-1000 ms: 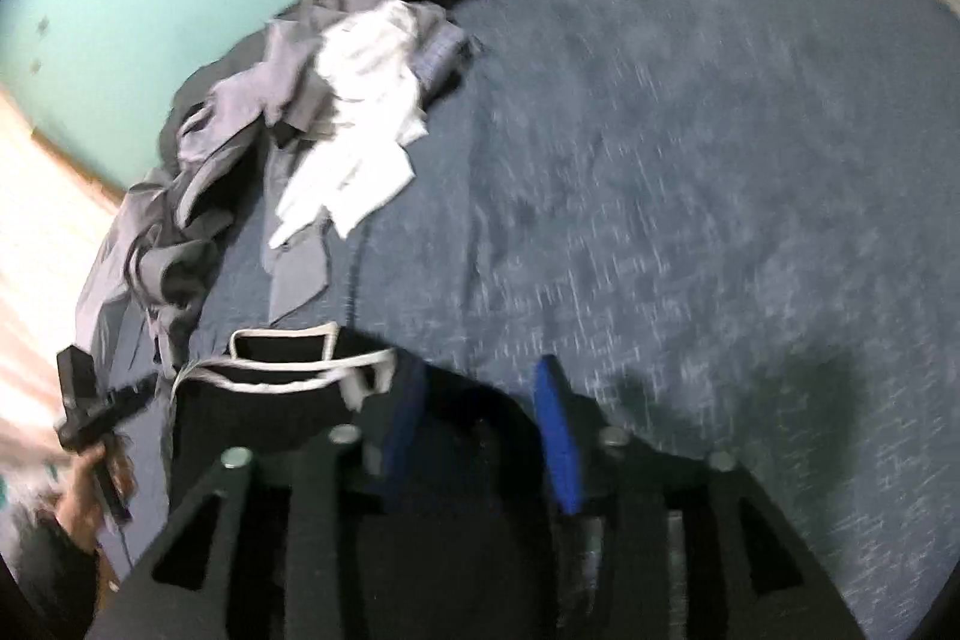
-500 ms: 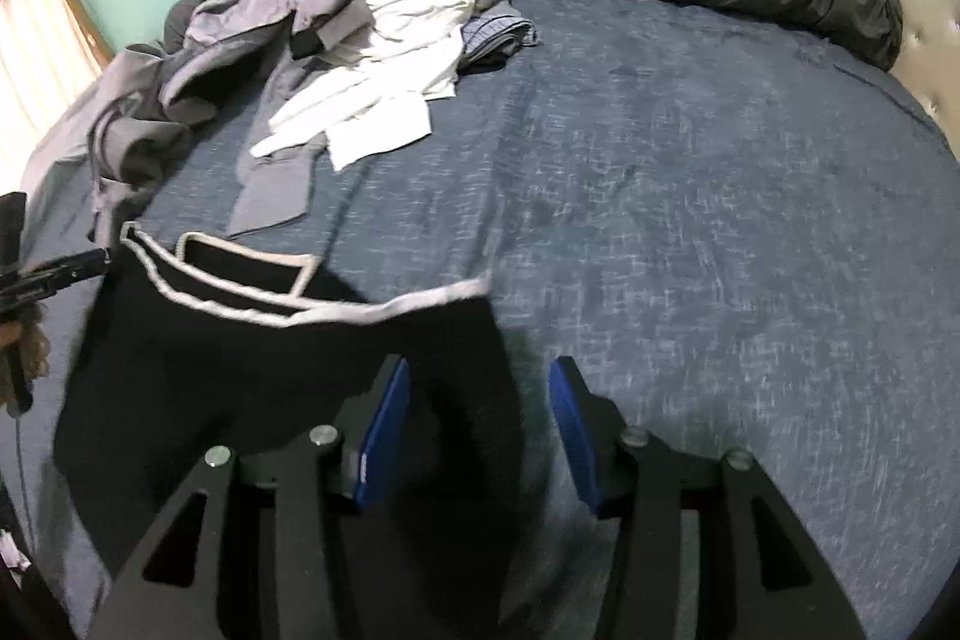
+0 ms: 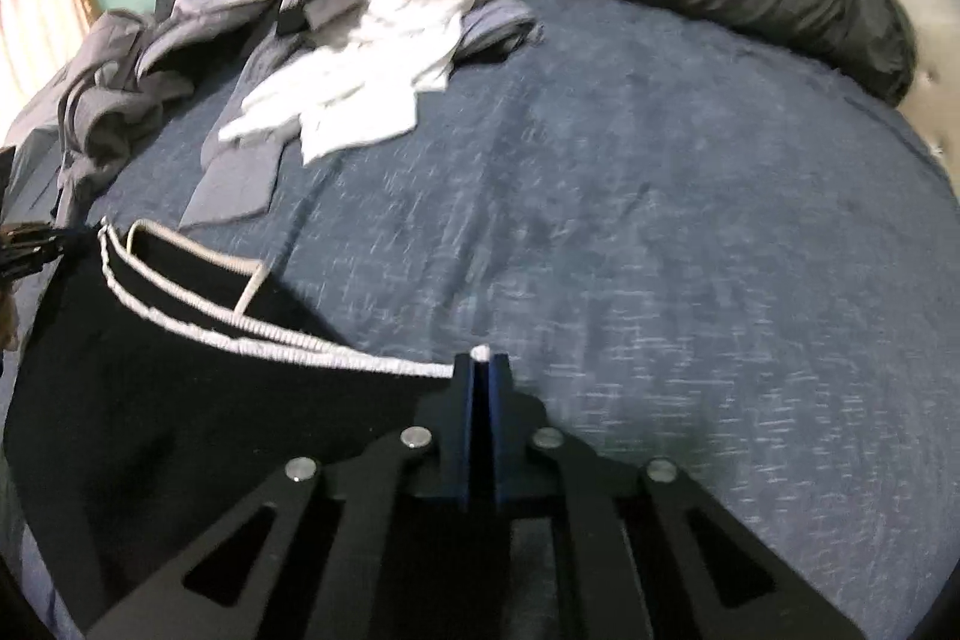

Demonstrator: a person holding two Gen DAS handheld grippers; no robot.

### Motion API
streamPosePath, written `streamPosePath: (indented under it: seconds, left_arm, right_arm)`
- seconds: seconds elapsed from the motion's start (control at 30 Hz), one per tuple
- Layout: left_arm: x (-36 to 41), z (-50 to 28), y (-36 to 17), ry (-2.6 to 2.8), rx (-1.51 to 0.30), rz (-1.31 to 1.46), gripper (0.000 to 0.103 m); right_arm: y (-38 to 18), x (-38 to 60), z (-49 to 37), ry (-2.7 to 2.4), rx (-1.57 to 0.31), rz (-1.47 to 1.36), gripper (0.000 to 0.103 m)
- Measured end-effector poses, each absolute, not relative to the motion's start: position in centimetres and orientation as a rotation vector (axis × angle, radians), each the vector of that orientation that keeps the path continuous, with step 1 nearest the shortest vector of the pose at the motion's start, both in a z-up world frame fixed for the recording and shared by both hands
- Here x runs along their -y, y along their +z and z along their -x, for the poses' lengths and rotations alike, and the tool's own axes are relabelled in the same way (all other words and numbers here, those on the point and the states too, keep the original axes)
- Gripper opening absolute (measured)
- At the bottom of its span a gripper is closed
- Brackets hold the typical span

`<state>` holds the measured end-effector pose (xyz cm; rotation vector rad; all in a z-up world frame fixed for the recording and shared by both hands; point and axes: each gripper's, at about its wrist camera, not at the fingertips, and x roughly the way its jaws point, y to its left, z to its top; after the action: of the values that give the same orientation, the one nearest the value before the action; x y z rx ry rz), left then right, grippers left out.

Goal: Fold clothes
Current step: 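Lay the hem onto the collar and open both tools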

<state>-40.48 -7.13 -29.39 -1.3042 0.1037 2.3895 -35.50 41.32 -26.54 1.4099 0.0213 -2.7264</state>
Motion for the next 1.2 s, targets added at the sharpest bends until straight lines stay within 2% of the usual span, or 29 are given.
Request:
streamPosePath:
  seconds: [0.2,0.33,0.57,0.67,0.7,0.73,0.83,0.93,1.03,1.2]
  left_arm:
    - [10.8,40.5,-27.0,2.427,0.124,1.271,0.007]
    - [11.4,41.0,-27.0,2.433,0.161,1.287,0.007]
    - [10.6,42.0,-30.4,2.4,0.142,1.409,0.008]
    - [10.9,41.9,-30.9,2.425,0.146,1.422,0.019]
    - [11.0,41.8,-30.9,2.44,0.151,1.43,0.036]
    - [11.2,41.4,-30.7,2.442,0.165,1.434,0.044]
    - [11.8,39.9,-29.1,2.452,0.192,1.394,0.048]
    - [12.3,37.6,-27.4,2.474,0.254,1.364,0.055]
    - [12.6,34.0,-26.3,2.476,0.326,1.321,0.058]
    - [12.9,27.4,-25.9,2.481,0.4,1.288,0.059]
  right_arm:
    - [-23.3,-43.2,34.8,-2.83,0.036,-1.314,0.003]
    - [-22.8,-44.0,35.8,-2.844,0.112,-1.343,0.003]
    - [-26.8,-43.5,37.8,-2.815,0.091,-1.507,0.003]
    - [-27.5,-43.8,37.9,-2.836,0.11,-1.528,0.003]
    - [-27.5,-43.9,37.9,-2.834,0.136,-1.542,0.005]
    - [-27.5,-44.1,37.9,-2.826,0.165,-1.555,0.005]
    - [-25.8,-43.2,36.1,-2.815,0.19,-1.511,0.005]
    - [-23.6,-41.2,33.1,-2.73,0.298,-1.409,0.005]
    - [-22.3,-37.8,29.1,-2.599,0.409,-1.333,0.005]
    - [-23.0,-30.3,24.8,-2.427,0.399,-1.372,0.005]
